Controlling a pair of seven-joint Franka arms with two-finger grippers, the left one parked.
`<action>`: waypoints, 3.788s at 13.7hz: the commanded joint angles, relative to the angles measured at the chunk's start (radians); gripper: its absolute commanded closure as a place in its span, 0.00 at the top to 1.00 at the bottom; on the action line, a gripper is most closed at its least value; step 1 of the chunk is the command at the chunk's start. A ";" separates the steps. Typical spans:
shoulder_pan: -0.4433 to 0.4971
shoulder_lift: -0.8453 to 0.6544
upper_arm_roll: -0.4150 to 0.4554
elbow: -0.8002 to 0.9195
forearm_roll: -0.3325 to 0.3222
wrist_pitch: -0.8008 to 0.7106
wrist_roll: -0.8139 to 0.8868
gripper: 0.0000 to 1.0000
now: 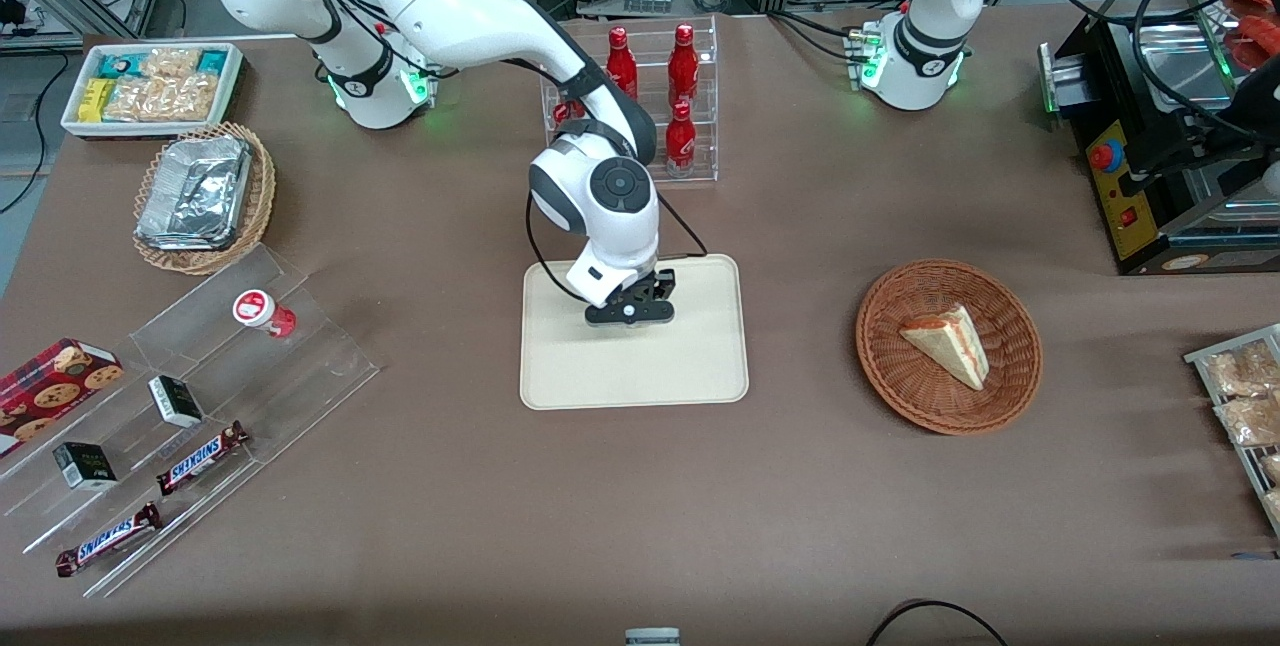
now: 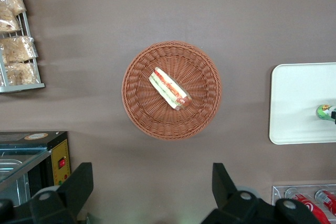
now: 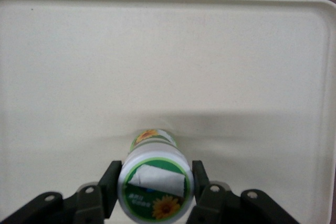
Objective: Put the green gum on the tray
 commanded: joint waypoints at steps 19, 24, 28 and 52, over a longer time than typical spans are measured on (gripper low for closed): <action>-0.185 -0.439 -0.014 -0.066 -0.002 -0.401 -0.148 0.99; -0.383 -0.548 -0.022 -0.066 0.047 -0.596 -0.408 0.99; -0.572 -0.602 -0.022 -0.064 0.037 -0.662 -0.576 0.99; -0.825 -0.660 -0.091 -0.045 0.000 -0.749 -0.911 0.99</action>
